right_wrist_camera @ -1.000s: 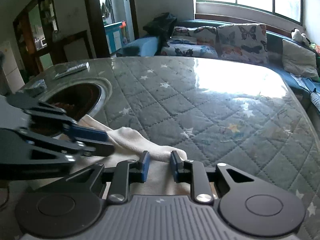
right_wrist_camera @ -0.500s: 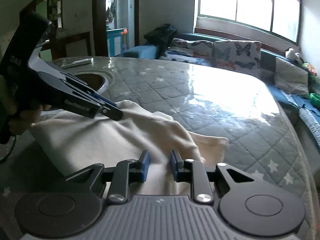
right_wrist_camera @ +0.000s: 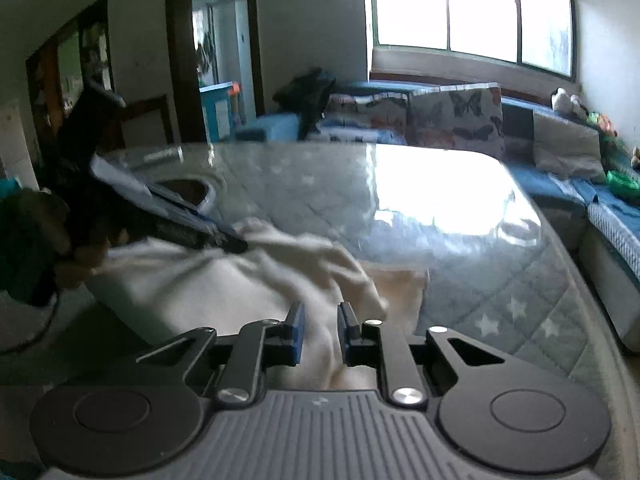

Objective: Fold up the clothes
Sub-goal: 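Lay the folded hem down with both grippers and smooth it flat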

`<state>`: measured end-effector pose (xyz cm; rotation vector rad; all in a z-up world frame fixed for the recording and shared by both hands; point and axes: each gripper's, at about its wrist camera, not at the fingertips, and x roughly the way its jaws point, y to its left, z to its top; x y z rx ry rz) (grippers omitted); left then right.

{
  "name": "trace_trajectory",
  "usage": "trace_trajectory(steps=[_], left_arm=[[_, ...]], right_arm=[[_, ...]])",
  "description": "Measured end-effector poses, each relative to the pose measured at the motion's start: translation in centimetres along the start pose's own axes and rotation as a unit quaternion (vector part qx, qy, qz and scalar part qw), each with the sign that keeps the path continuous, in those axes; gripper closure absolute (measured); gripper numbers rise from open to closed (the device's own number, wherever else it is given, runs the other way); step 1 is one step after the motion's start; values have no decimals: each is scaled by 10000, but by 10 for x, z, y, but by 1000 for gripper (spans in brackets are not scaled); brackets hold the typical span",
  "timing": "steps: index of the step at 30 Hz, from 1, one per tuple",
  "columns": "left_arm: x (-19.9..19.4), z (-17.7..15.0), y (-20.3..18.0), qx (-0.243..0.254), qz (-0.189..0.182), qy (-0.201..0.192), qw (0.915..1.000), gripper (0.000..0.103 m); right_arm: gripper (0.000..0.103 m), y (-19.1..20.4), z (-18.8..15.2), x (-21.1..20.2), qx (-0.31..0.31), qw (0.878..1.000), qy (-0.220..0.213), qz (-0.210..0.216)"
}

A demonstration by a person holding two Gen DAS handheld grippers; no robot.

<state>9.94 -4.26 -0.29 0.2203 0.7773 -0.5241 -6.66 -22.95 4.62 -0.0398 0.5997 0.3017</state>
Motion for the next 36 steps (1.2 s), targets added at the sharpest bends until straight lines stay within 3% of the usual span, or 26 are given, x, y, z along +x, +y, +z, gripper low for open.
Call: trace_trajectory(steps=[5,11,15,22,25,31,36], left_arm=[[0,-1,-1,9,30,-1,10000,81],[-1,-2,1,-28,-5,4,10000,81],[-1,-2,-1,-25,13,-1,10000,79],[-4,-4,2,-92,22,-15,10000,74],[-14,-9,6,-134,36,-82,9999,67],[-51,-31,7,-218,13,-272,9994,67],[-69,-51,7,-327,6,-235,9992,68]], right_arm=[[98,5,-3,17,-76,9998,137,79],[99,-1,-7,21,-132,9993,337,-65],[98,-1,8,24,-192,9996,183,-108],[98,-8,20,66,-53,9994,332,-89],[98,-10,23,65,-2,9995,301,-121],[97,-5,33,69,-96,9996,247,-17],[97,2,39,98,-253,9981,564,-44]])
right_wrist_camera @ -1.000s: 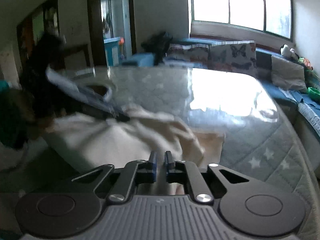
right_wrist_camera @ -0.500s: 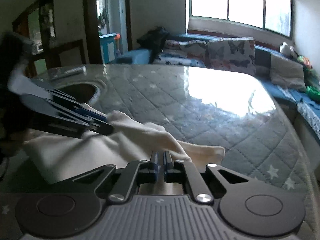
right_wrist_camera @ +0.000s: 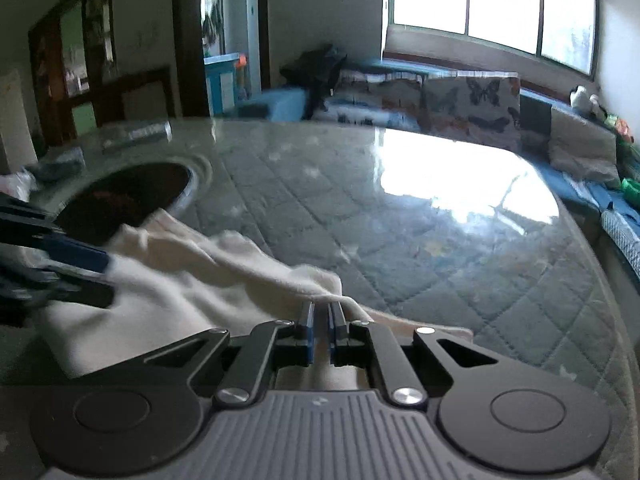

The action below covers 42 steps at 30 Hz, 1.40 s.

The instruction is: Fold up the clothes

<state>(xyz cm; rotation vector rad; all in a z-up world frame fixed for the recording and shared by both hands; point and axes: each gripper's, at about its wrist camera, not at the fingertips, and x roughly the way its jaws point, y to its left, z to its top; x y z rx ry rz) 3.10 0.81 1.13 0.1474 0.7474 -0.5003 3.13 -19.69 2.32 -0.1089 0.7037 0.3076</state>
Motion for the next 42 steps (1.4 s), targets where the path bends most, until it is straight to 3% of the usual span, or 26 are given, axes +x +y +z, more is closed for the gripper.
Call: trace_trajectory(steps=[5,11,18,22,32,37,42], left_arm=[[-2,-9,15,-350,60,117,9993,69],[-5,2,10,-475,-122,-126,9987,69],[16,12,-5,-400,-140,-136,9990,69],[25,7,-9,-207,-4,13,9998,69],[24,2,-10,-147,29,-18,9999,69],[24,2,-11,-159,82,-23,9998,67],[10,3,-17,-149,194,-146,9996,67]], right_arm=[[96,2,3,-4,-18,10000,-47,-3],[94,23,-5,-14,-145,9994,-146,264],[93,48,-14,-24,-297,9976,-254,567],[93,56,-20,-25,-521,9972,-255,464],[89,69,-30,-39,-579,9958,-384,592],[89,80,-38,-50,-687,9927,-397,908],[89,88,-48,-64,-757,9923,-530,829]])
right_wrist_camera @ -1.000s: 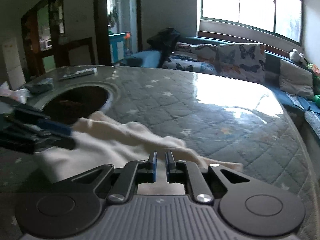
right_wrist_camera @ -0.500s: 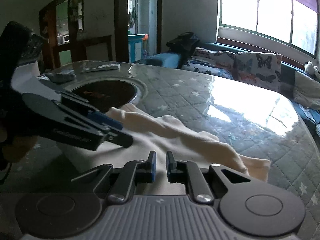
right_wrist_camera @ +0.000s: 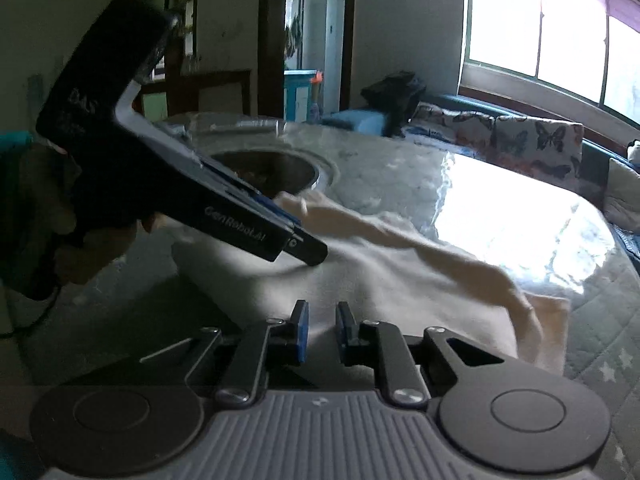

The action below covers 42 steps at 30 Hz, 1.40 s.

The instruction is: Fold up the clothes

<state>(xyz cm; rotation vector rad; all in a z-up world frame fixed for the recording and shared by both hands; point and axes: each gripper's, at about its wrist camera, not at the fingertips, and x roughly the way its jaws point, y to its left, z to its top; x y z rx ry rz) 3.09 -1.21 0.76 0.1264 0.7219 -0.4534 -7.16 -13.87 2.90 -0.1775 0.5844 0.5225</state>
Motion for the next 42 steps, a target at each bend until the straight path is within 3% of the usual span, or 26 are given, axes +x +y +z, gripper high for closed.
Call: trace_trajectory(steps=[5,11,21,31,42], left_arm=[[-27,-7,-9,118,-143,-224,9996,67],[-31,-26,-12,162,-154,17,9997,67],[-35,-32,-5,-13,-37,78,10000,67],[-41,-34,5,-249,-1,82,9997,65],[-42,-37,18,-690,45,200,9974,64]], right_arm=[[88,-10,-5,-28,194,9998,-68,-84],[88,-36,-23,-36,504,9972,178,-515],[88,-50,-13,-46,714,9957,-83,-579],[88,-63,-22,-39,909,9937,81,-646],[83,-51,-11,-35,628,9966,101,-519]])
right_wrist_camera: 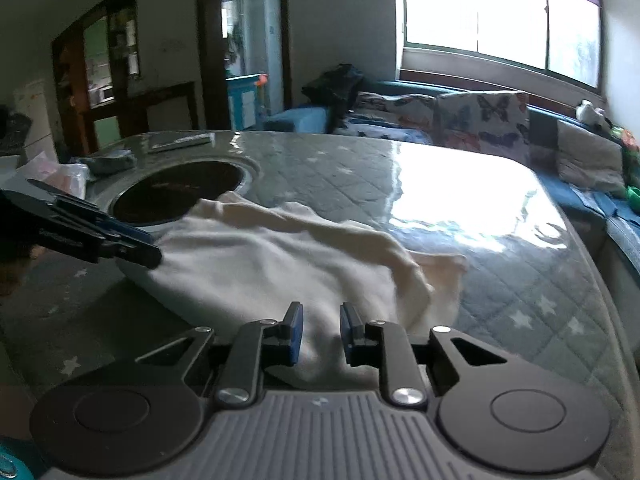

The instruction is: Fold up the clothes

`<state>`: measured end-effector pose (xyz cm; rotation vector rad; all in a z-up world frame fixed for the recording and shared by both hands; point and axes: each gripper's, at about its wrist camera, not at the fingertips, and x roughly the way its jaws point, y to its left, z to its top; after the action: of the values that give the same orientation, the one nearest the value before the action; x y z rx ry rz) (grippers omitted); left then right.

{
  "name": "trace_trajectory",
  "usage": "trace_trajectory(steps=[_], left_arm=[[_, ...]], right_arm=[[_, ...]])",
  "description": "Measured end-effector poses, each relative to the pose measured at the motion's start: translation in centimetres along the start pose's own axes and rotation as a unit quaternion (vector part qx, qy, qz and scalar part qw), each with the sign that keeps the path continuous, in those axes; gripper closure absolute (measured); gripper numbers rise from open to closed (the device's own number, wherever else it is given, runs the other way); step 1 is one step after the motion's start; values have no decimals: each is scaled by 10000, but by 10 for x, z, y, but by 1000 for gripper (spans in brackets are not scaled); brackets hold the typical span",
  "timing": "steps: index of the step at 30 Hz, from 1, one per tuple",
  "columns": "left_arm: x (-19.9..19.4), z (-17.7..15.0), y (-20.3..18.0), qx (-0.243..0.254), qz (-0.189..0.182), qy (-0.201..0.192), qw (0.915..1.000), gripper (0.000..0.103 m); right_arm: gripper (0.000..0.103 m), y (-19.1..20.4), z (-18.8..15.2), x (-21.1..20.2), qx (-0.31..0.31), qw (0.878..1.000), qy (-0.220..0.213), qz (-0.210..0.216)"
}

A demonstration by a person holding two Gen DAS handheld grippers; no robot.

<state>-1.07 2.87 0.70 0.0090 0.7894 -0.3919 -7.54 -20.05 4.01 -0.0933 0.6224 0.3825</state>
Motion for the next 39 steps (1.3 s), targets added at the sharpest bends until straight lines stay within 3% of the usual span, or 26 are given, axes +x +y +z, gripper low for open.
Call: trace_trajectory(steps=[7,10,16,20,33,39], left_arm=[[-5,-4,8,-244,-22,35,9997,60],[-6,-3,8,-251,-16,22,9997,59],[-5,-7,11,-396,-11,91,9992,54],[-7,-8,13,-392,7,99,9992,53],[-12,-5,19,-566,-21,168,9983,50],[-18,-5,27,-695,64,166,9974,42]], right_arm=[[82,7,2,7,-113,9999,103,-31],[73,13,8,3,-187,9998,-17,62],[71,25,2,19,-350,9990,202,181],[66,28,5,12,-391,9990,109,174],[58,74,16,15,-1411,9878,211,629],[55,105,25,25,-1946,9765,225,903]])
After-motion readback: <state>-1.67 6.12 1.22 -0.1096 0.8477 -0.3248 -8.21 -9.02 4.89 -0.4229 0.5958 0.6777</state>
